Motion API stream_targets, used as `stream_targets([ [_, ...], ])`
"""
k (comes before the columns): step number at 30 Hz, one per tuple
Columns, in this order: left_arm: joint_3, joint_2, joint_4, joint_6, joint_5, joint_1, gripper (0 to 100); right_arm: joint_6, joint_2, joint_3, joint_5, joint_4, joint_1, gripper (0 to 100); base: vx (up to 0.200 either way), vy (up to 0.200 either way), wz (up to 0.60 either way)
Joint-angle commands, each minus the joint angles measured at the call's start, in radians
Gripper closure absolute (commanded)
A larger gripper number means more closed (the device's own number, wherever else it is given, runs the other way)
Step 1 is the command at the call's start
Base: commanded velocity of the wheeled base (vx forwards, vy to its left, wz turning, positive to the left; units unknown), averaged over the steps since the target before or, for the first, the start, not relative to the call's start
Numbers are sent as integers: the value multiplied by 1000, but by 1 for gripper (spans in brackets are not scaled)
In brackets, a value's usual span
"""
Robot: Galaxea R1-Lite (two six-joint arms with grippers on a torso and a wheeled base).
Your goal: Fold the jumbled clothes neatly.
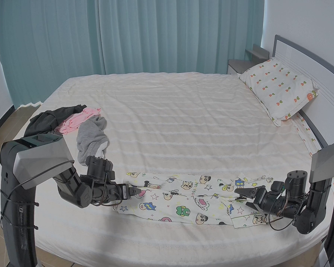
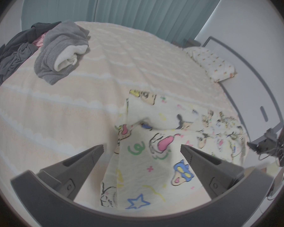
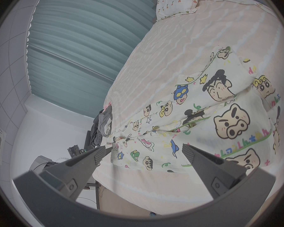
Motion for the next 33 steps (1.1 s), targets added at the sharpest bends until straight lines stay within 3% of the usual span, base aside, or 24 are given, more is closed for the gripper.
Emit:
stream_targets([
  [1,-29,-45,-18,-70,10,24,0,0,2,1,0,-13,0,0,0,0,0],
  [5,-107,-11,-1,-78,153,19,0,0,1,1,0,-13,0,0,0,0,0],
  [8,-178,38,27,-78,216,5,0,0,2,1,0,-13,0,0,0,0,0],
  [18,-298,107,145,-64,211,-64,0,0,4,1,0,-13,0,0,0,0,0],
  [22,-330,148,232,16,208,-67,0,0,4,0,0,-13,0,0,0,0,0],
  [33,-324,161,242,30,202,-79,0,-2,10,0,0,-13,0,0,0,0,0],
])
